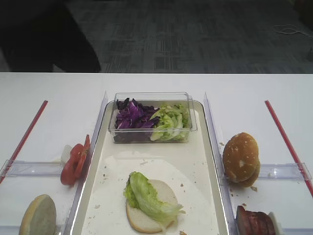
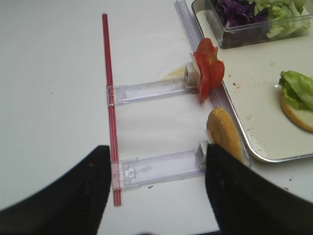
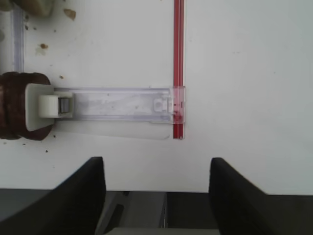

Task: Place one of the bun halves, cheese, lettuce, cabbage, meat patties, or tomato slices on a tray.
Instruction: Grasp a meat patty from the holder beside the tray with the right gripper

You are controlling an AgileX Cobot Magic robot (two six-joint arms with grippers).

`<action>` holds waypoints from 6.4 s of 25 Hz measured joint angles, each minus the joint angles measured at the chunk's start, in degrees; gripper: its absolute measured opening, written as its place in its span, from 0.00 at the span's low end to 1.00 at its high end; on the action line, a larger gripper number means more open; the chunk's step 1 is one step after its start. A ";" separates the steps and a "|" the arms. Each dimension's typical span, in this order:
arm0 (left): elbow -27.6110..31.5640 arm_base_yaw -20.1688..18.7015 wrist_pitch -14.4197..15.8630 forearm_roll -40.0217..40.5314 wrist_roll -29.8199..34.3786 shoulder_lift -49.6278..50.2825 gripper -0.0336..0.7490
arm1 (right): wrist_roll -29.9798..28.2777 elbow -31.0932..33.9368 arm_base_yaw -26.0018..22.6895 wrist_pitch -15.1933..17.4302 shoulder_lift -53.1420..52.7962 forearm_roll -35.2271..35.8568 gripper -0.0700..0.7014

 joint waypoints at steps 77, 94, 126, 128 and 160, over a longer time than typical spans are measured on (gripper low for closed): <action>0.00 0.00 0.00 -0.01 -0.70 0.00 0.59 | -0.64 -9.97 0.00 3.78 21.89 7.88 0.65; 0.00 0.00 0.00 -0.01 -1.09 0.00 0.59 | 0.73 -12.35 10.07 2.23 27.32 10.83 0.65; 0.00 0.00 0.00 0.09 -1.09 0.00 0.59 | 14.00 -21.04 34.64 -3.67 47.79 7.26 0.60; 0.00 0.00 0.00 0.09 -1.09 0.00 0.59 | 14.09 -21.04 34.67 -3.95 48.70 7.26 0.60; 0.00 0.00 0.00 0.09 -1.09 0.00 0.59 | 13.88 -21.63 34.67 -1.76 49.67 7.00 0.18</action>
